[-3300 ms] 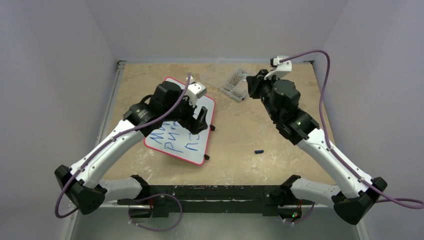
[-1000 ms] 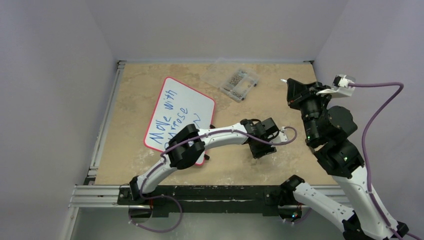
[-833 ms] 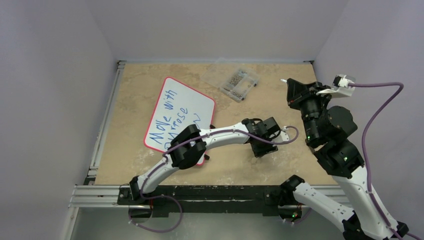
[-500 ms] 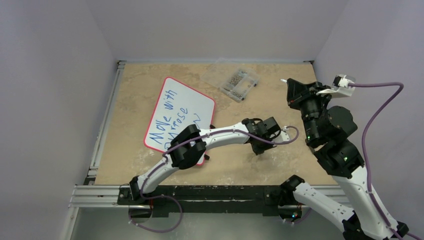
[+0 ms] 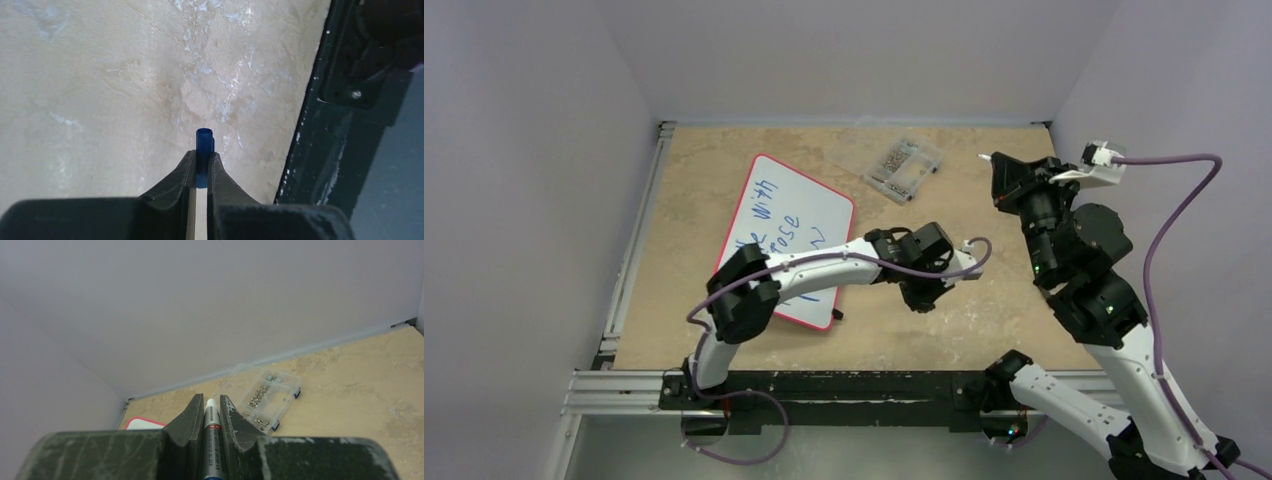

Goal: Write a sentence on the whiteboard
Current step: Insert the whiteboard marker without the cap into the pen cap.

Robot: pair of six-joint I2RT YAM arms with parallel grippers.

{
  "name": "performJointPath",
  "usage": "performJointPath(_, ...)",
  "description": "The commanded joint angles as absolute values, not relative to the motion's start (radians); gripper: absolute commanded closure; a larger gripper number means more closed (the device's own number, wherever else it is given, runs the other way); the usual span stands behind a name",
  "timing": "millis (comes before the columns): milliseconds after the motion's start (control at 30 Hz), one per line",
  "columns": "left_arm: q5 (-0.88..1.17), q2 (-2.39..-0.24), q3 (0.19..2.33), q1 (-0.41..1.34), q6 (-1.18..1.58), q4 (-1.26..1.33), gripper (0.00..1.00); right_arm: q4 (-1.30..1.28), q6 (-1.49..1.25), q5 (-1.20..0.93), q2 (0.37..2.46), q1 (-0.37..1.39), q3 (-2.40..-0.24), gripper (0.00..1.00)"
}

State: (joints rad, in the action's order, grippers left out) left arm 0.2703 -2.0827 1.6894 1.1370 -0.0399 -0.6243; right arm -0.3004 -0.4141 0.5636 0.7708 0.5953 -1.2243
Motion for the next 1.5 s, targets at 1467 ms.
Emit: performJointPath(1467,0.306,-1.036,1.23,0.786,-0.088,-0.569,1.0,-0.033,-0.488,-0.528,0.948,0.593,-1.087,1.0)
